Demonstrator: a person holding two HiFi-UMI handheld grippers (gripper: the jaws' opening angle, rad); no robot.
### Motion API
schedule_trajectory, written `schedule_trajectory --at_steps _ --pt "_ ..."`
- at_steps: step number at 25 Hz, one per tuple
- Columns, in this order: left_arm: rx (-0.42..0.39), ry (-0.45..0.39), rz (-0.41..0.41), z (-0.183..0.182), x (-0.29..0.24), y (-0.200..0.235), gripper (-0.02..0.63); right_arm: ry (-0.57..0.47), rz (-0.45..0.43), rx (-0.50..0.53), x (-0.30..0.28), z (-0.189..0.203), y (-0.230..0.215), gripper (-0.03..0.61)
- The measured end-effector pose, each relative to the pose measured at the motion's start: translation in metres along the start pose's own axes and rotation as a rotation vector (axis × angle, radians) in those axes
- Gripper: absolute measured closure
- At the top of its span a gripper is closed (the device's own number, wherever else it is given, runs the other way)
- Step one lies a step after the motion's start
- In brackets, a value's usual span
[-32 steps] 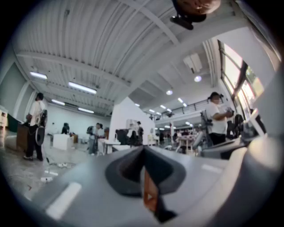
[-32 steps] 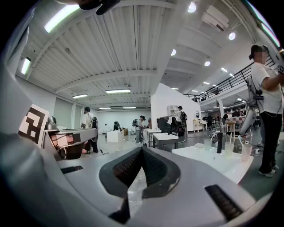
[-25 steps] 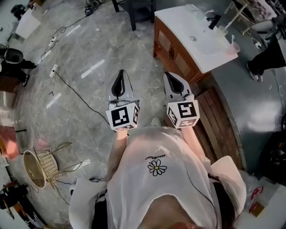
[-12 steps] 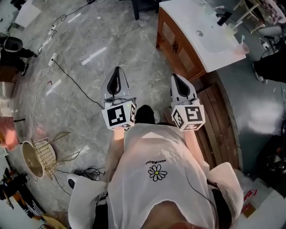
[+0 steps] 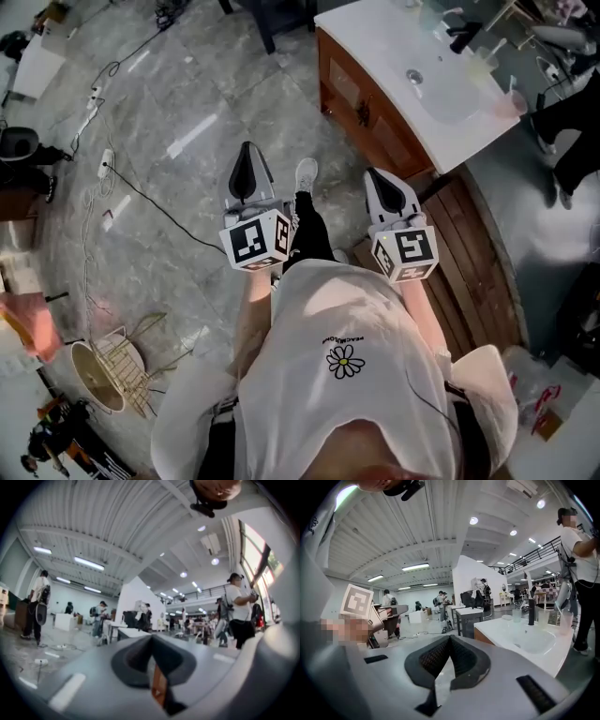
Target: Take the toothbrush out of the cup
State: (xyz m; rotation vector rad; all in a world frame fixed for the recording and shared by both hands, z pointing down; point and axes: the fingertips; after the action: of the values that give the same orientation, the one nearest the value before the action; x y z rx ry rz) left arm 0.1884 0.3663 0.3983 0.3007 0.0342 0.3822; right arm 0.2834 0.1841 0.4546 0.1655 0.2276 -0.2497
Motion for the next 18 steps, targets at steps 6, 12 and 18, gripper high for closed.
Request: schedule_trajectory --at_steps 6,12,18 --pt "0.028 -0.014 0.12 -0.017 -0.126 -0.001 0.606 0.0 0.141 0.005 -0.087 -0.034 -0.07 0.58" --pt "-0.078 0.068 0.289 -0.023 -0.254 -0.006 0.606 0.085 0.294 -0.042 -0.167 -0.046 -0.126 0.58" --pt "-0.11 0.124 0.459 -0.018 -0.367 -0.031 0.606 0.173 0.494 -0.086 -0.202 -0.057 -0.187 0.58"
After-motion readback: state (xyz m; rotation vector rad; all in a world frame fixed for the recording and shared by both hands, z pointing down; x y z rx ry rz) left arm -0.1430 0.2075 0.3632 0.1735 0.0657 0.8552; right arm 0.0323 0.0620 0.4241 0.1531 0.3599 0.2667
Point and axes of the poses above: the fingertips, and each gripper's own axes: x backward along the fingers, y to its left, z out of its underside, and after that the axes turned 14 degrees about x, right-handed
